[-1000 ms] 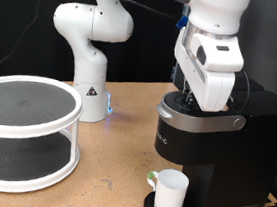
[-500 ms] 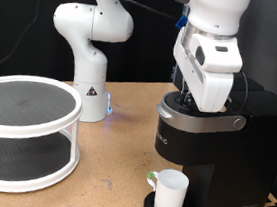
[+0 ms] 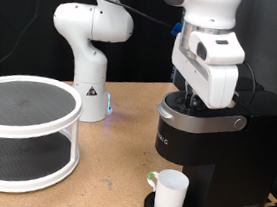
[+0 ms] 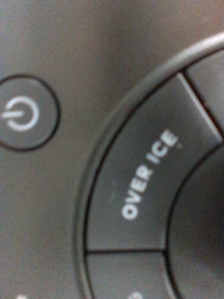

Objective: Make a cup of coffee with the keurig machine

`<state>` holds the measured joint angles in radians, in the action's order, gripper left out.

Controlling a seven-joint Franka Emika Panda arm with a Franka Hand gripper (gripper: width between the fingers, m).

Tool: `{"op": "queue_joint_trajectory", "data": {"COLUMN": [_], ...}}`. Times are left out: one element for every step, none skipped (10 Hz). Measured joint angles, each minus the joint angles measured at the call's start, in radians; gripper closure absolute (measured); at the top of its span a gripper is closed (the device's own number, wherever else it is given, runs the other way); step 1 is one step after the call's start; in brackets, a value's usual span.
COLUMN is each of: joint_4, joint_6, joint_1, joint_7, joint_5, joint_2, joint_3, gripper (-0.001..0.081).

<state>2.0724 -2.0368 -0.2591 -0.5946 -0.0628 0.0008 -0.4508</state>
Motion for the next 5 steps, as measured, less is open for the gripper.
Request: {"op": "queue_joint_trajectory", "data": {"joint_4": [0.026,0.049,0.072,0.099,0.127], "joint_6": [-0.03,-0.056,-0.083,-0.109,-0.135], "joint_1": [-0.004,-0.007,-0.008,-0.008,-0.008], "joint_7": [-0.055,-0.106,-0.146,-0.176,-0.189], "joint_5": [-0.039,-0.077,-0.114,-0.154,-0.194], "joint_2": [-0.019,-0.036,-0.053,-0.073,-0.095], "joint_3": [0.005,0.01,0.016,0.02,0.021], "gripper": [0.0804,0.0804,0.0804,0.0804,0.0804]}}
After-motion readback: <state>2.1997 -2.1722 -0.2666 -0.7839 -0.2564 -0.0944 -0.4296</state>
